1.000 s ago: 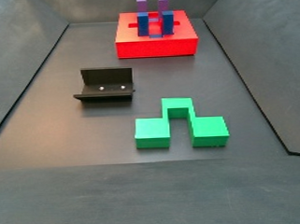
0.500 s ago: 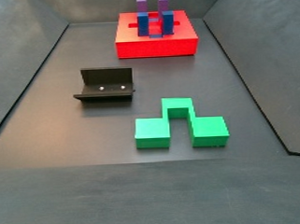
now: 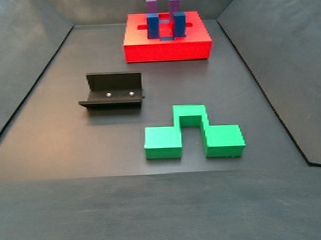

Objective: Pick up the yellow object. Move up. Move to above the board. Insert the yellow object.
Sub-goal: Insert the yellow object.

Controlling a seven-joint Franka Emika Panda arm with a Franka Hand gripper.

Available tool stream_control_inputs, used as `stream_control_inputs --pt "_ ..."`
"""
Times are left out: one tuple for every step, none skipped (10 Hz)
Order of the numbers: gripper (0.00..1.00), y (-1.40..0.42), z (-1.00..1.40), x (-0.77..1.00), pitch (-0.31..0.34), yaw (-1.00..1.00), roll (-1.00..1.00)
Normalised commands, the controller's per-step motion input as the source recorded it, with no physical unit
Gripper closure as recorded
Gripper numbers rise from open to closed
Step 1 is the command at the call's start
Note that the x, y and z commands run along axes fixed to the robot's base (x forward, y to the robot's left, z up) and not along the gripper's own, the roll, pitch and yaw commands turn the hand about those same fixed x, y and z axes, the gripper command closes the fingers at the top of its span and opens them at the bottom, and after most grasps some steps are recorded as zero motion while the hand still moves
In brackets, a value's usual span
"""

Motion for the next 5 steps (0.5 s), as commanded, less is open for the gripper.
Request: stream_control_inputs --pt "1.00 -0.06 -0.24 0.00 0.023 -0.16 0.01" --pt "1.00 0.00 -0.18 0.11 0.000 -0.18 -0.01" --pt "1.00 0.07 -0.16 0.12 0.000 -0.25 -0.03" --pt "1.00 0.04 -0.15 0.02 0.000 -0.28 0.00" --pt "1.00 0.01 -0.14 0.00 0.000 -0.33 0.00"
